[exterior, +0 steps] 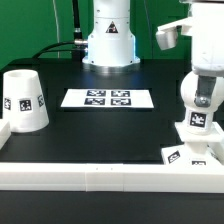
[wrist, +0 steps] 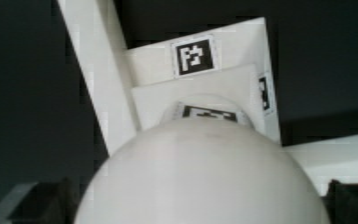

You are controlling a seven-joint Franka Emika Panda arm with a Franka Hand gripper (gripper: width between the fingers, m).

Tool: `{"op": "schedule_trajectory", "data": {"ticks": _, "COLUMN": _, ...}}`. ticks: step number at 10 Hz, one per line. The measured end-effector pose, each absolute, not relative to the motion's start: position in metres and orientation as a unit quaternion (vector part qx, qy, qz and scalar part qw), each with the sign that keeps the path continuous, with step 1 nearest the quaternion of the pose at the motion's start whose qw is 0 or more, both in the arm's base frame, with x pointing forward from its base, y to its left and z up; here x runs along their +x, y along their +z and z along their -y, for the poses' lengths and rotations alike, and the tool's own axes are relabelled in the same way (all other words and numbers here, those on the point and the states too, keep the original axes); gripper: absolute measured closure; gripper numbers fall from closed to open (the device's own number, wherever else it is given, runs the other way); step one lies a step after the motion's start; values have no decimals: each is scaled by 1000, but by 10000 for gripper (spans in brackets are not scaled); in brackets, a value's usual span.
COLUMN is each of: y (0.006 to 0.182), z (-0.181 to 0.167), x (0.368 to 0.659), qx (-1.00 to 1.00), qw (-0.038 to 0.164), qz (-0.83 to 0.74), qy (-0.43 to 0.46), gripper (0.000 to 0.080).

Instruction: Assemble lamp

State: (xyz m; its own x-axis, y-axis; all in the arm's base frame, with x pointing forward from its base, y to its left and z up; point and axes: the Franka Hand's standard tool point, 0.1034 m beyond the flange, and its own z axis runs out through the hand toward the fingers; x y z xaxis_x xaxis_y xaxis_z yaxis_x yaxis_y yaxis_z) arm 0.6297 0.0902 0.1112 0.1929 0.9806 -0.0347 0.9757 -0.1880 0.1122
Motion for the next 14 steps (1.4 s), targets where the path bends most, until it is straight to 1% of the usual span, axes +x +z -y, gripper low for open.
{"op": "schedule_trajectory", "data": {"ticks": 1, "y": 112, "z": -91, "x": 631, "qx": 747, "qw": 59, "qz": -662, "qy": 20, "gripper": 101}}
{"op": "schedule_trajectory", "data": {"ticks": 5, "y": 112, "z": -90, "x": 631, "qx": 691, "qw": 64, "qz": -720, "qy": 12, "gripper": 101}}
{"op": "schedule_trajectory", "data": {"ticks": 7, "y": 112, "z": -86, "x": 631, "qx": 638, "qw": 72, "qz": -767, "qy": 2, "gripper": 101}}
{"op": "schedule_trajectory", "data": {"ticks": 8, "y": 112, "z": -85, "x": 631, "qx": 638, "qw": 72, "qz": -767, "qy": 2, "gripper": 126}}
{"op": "schedule_trajectory", "data": {"ticks": 9, "y": 111, "z": -83, "x": 631, "qx": 640, "qw": 72, "qz": -765, "qy": 1, "gripper": 126}}
{"op": "schedule_trajectory", "data": {"ticks": 10, "y": 111, "z": -83, "x": 631, "qx": 640, "qw": 72, "qz": -765, "qy": 1, "gripper": 224}}
{"op": "schedule_trajectory", "data": {"ticks": 14, "y": 111, "z": -83, "x": 631, "qx": 658, "qw": 72, "qz": -749, "qy": 3, "gripper": 224}}
